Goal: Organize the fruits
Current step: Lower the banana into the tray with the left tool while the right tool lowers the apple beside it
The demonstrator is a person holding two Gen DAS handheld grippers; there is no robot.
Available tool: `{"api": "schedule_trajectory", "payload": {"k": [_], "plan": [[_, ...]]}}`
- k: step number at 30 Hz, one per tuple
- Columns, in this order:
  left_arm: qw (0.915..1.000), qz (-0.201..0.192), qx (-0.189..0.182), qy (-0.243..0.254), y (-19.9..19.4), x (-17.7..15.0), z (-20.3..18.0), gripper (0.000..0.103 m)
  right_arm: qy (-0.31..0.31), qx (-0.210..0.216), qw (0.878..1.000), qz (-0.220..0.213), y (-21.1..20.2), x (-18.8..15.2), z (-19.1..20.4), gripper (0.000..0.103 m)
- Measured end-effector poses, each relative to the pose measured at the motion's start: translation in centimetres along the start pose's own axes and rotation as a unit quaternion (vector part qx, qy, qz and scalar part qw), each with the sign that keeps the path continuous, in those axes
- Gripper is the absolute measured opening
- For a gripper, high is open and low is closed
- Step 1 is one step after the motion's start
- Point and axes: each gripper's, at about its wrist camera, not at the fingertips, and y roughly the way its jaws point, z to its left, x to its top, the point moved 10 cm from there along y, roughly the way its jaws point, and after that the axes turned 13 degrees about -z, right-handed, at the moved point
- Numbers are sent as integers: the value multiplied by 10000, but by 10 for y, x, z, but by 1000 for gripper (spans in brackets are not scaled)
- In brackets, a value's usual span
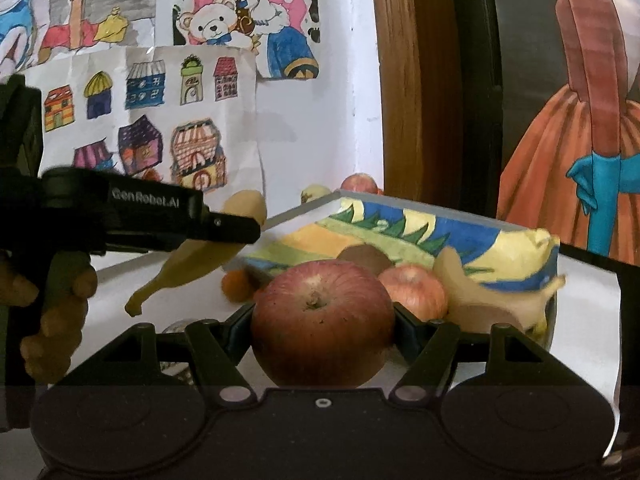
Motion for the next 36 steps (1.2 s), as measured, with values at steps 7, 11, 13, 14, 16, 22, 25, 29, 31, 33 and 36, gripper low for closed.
{"api": "schedule_trajectory", "payload": {"k": [7,11,13,14,16,22,25,29,31,33,36], "plan": [[9999,-16,131,65,29,4,12,41,-97,-53,9999,-131,32,20,-13,71],[9999,39,133,62,42,0,15,41,-172,-80,9997,-153,51,28,-23,71],[9999,59,128,70,48,-3,15,41,-193,-107,9996,-148,61,31,-27,71],[9999,66,127,89,51,-5,15,41,-188,-126,9996,-146,66,32,-29,71],[9998,85,126,143,57,-9,14,41,-164,-175,9996,-152,74,34,-34,71],[9994,136,96,304,65,-19,9,41,-51,-298,9995,-125,90,29,-47,71],[9991,124,100,383,67,-21,8,41,-8,-340,9994,-90,96,25,-52,71],[9990,97,110,429,67,-22,6,41,6,-372,9992,-115,101,24,-57,71],[9989,92,116,445,67,-22,6,41,24,-399,9992,-98,104,24,-61,71],[9988,82,119,469,67,-22,5,41,62,-426,9990,-76,107,22,-64,71],[9987,71,126,494,67,-22,5,41,93,-445,9989,-62,110,20,-66,71]]}}
